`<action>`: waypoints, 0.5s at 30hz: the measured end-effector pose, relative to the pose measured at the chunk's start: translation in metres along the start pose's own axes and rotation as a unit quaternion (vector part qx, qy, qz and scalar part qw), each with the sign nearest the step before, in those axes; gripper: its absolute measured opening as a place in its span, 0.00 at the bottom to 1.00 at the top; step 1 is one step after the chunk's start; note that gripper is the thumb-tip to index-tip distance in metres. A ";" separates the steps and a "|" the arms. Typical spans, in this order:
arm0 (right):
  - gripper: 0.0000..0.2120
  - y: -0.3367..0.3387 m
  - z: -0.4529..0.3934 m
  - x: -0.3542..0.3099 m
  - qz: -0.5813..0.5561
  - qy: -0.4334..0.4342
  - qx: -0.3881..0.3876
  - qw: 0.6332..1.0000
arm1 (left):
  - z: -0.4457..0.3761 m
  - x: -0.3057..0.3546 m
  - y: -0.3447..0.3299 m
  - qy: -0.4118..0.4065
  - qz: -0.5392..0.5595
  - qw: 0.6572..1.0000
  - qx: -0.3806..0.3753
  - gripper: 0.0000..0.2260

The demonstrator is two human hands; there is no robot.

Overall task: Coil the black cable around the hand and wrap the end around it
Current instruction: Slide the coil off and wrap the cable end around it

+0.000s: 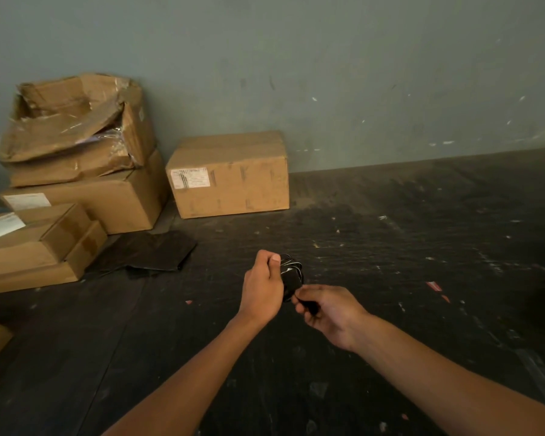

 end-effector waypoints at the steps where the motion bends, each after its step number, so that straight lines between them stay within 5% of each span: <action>1: 0.08 0.001 0.000 0.002 0.001 -0.008 0.007 1.000 | -0.001 0.001 0.001 -0.004 0.002 1.000 0.001 0.09; 15: 0.07 -0.009 -0.002 0.006 -0.056 -0.026 0.063 0.996 | 0.014 0.011 -0.009 -0.114 -0.031 0.993 -0.018 0.01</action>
Point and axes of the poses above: each hand's wrist, its own z-axis away from the middle knuckle, its own y-axis out of the back of the hand, x = y × z, the point moved 5 cm from there along -z, towards the middle knuckle, and after that the axes turned 13 degrees about -z, right-handed, at the moved point
